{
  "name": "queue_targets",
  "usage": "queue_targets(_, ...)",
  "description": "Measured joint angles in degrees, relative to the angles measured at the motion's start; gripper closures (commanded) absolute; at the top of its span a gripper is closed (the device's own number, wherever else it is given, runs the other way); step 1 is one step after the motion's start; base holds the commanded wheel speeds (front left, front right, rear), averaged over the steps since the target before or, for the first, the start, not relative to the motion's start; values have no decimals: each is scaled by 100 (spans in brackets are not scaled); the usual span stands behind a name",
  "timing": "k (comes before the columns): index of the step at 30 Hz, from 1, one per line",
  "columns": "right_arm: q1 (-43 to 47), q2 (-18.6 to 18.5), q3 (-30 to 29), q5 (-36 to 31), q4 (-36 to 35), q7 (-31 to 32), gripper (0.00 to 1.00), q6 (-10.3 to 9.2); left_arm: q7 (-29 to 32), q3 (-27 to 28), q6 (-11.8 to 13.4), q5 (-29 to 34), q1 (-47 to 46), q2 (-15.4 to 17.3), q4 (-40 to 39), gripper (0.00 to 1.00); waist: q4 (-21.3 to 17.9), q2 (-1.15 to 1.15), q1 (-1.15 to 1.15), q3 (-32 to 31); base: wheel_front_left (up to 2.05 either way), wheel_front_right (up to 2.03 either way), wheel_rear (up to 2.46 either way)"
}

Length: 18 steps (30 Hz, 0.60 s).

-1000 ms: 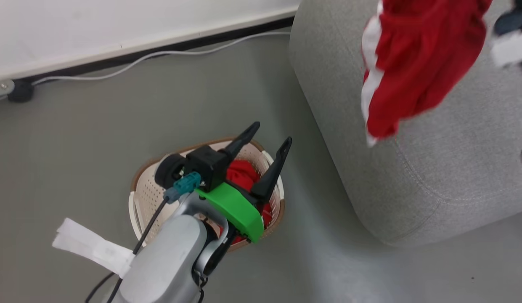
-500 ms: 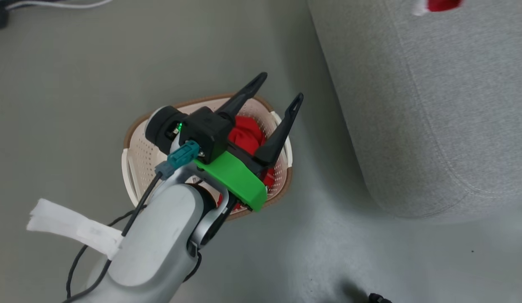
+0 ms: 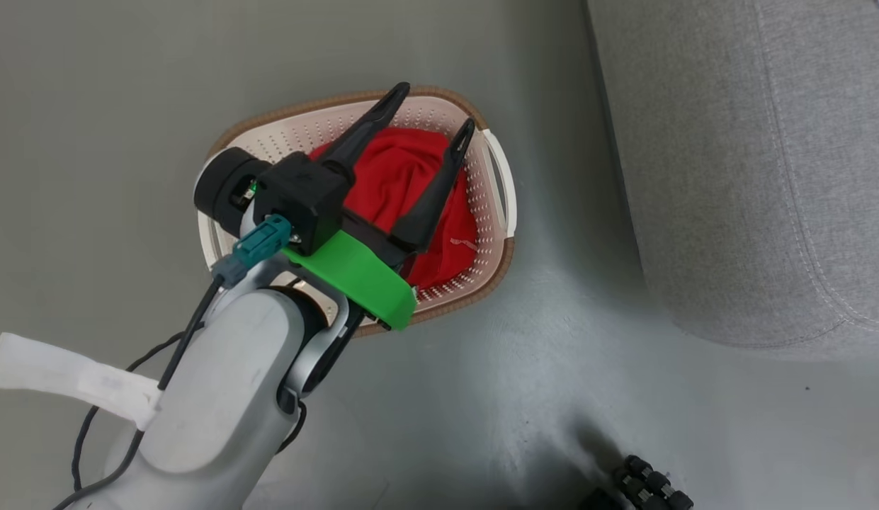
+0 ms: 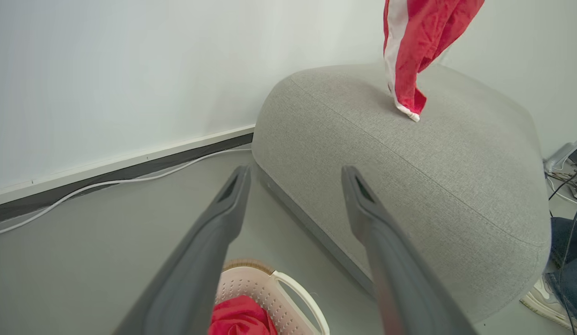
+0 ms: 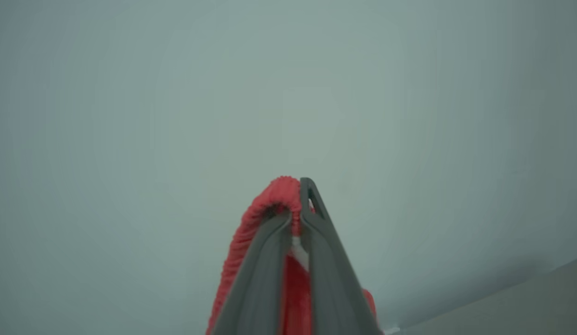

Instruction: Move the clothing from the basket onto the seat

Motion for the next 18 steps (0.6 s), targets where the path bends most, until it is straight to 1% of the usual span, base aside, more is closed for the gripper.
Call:
queue_targets(3, 2, 2, -41, -4, 227, -51, 100, -42, 57, 15, 24, 8, -2, 70, -30, 0, -9, 0, 0, 141, 0, 0, 0)
queue_targets(7, 109, 55, 38, -56, 545, -131, 100, -42, 124, 16, 43, 20, -9, 129, -69, 0, -58, 0, 0, 282, 0, 0, 0)
queue_targets(13, 682, 471, 71, -41, 1173, -309, 100, -81, 182, -2, 43, 41, -34, 140, -109, 0, -122, 0, -1, 434, 0, 0, 0)
queue_targets(18, 1199, 679, 212, -42, 1689, -366, 100, -99, 183, -11, 43, 41, -34, 172, -119, 0, -144, 0, -1, 489, 0, 0, 0)
